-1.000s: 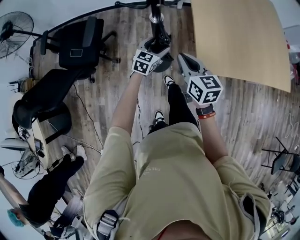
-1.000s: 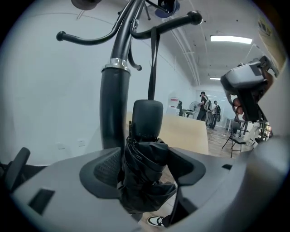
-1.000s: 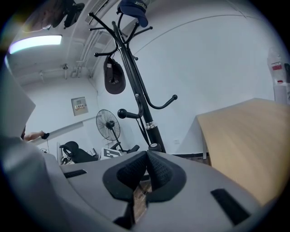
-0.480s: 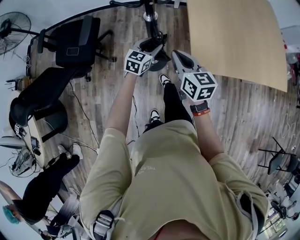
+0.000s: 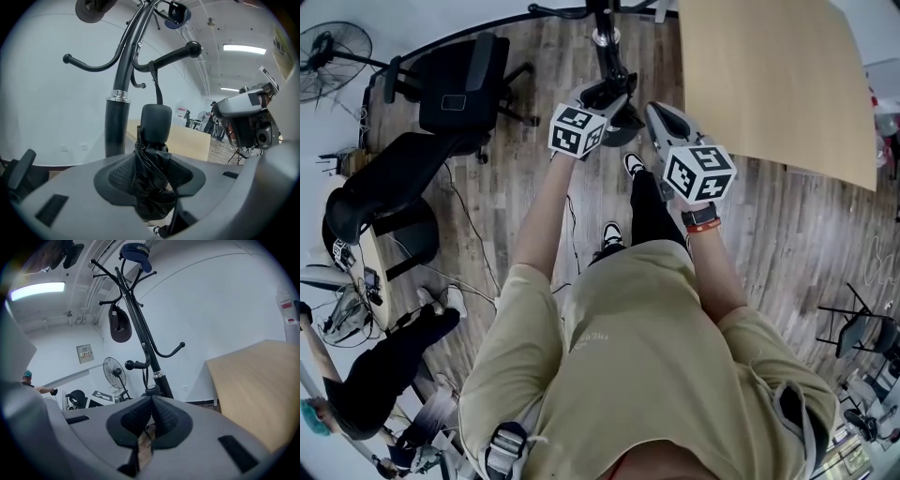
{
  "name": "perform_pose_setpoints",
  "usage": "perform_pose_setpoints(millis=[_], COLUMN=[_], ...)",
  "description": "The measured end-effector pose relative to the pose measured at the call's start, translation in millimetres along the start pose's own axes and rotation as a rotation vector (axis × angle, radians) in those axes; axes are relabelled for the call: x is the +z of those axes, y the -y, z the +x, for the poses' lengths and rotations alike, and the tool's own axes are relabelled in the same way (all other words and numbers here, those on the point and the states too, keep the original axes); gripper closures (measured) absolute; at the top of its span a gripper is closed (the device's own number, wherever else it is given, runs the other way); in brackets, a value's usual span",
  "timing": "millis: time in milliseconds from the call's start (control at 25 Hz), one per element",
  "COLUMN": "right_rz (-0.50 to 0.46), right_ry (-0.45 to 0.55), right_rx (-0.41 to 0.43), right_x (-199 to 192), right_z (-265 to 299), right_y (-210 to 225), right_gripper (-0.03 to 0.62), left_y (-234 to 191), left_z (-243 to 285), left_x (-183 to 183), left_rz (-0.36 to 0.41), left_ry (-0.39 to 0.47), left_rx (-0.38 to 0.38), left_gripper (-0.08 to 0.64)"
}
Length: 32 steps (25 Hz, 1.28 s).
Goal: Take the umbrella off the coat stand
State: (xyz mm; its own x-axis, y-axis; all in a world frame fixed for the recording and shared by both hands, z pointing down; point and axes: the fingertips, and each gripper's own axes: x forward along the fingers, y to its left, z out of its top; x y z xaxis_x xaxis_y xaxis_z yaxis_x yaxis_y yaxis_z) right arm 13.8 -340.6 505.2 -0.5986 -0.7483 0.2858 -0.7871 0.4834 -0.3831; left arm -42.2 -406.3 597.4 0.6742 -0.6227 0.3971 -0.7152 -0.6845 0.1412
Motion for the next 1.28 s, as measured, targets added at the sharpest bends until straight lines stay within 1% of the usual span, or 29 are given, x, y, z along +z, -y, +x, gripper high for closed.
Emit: perform_pose_setpoints(millis=[160, 400, 600, 800, 1000, 1280], right_rz=[-0.001, 0.002, 0.005, 0.006, 0.014, 0.022], right_ry=[0.011, 0.017, 0.029, 0.042, 0.063, 0.084], right_rx=[0.006, 0.010, 0.015, 0.013, 0.006, -0.003], right_x=[3.1, 4.2, 8.6, 10.9, 15.4, 17.9], right_z=[-3.9, -7.8, -10.4, -16.0, -23.2, -35.0], right_y=[-4.5, -11.4, -14.5, -21.9, -22.2, -28.4], right_gripper=[0.577, 0.577, 0.577, 0.577, 0.577, 0.577], left_y=[6.7, 15.4, 22.3, 35.1, 44.3, 58.4], left_z=[-11.1, -33.7, -42.4, -55.9, -66.1, -80.4], left_x=[5.3, 26.7, 46.5, 48.7, 45.8, 44.5], left_rz=[0.008, 0.000, 0.028, 0.062, 0.066, 0.095], left_ry=[0.007, 0.058, 0.084, 0.068, 0.055, 0.039], left_rx=[0.014, 0.035, 0.036, 0.029, 0.032, 0.029], left_gripper=[0.360, 0.360, 0.360, 0.360, 0.360, 0.360])
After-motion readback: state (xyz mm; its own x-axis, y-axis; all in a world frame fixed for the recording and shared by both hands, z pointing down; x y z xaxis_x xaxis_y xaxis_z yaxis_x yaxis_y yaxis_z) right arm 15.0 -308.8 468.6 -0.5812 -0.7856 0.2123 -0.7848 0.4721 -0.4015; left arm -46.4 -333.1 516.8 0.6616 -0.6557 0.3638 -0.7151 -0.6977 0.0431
